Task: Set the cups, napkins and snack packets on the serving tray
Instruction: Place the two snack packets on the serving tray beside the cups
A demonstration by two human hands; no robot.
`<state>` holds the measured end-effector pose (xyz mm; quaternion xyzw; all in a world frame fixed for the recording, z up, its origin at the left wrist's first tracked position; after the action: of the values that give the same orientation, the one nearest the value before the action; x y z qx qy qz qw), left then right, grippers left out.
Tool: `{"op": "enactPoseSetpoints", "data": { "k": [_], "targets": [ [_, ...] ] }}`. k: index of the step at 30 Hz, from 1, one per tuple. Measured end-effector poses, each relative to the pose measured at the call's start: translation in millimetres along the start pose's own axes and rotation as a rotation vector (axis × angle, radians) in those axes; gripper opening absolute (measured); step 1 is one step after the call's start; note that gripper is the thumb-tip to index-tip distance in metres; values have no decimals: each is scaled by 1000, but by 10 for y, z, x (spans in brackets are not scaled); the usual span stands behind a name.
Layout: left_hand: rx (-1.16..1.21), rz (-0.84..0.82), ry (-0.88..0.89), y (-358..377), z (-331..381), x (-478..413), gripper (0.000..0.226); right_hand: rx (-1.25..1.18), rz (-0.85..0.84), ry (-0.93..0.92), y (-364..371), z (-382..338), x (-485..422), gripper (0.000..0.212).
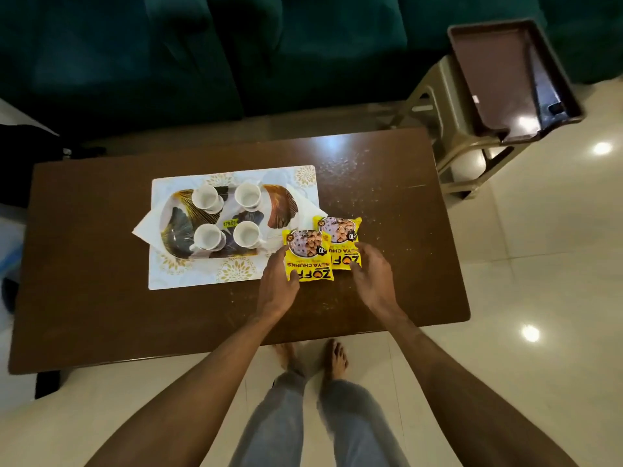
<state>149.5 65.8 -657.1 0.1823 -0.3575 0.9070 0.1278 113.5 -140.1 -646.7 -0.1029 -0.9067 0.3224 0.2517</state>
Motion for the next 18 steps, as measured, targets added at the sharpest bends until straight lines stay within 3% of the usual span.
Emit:
{"op": "enactPoseSetpoints", "data": {
  "k": [8, 12, 16, 18],
  "targets": [
    [71, 52, -135, 399, -418, -271, 61, -79, -66, 48, 697, 207, -222, 47],
    [238, 55, -195, 543, -517, -348, 69, -94, -50, 63, 954, 218, -289, 61],
    [475, 63, -297, 478, -544, -312, 50, -234, -75, 150, 917, 203, -321, 61],
    [633, 44, -342, 379, -520, -261, 52, -332, -156, 174, 798, 181, -360, 58]
  ]
}}
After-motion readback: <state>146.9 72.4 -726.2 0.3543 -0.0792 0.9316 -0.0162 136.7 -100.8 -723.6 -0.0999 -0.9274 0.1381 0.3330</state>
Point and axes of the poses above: each hand's wrist, its own x-axis away from the middle knuckle, its own y-axis out of the palm, z = x × y, the point moved 2 cm from there along -x, towards the middle knuckle, and after that the axes turned 2 degrees about y, right-handed, at the moved point
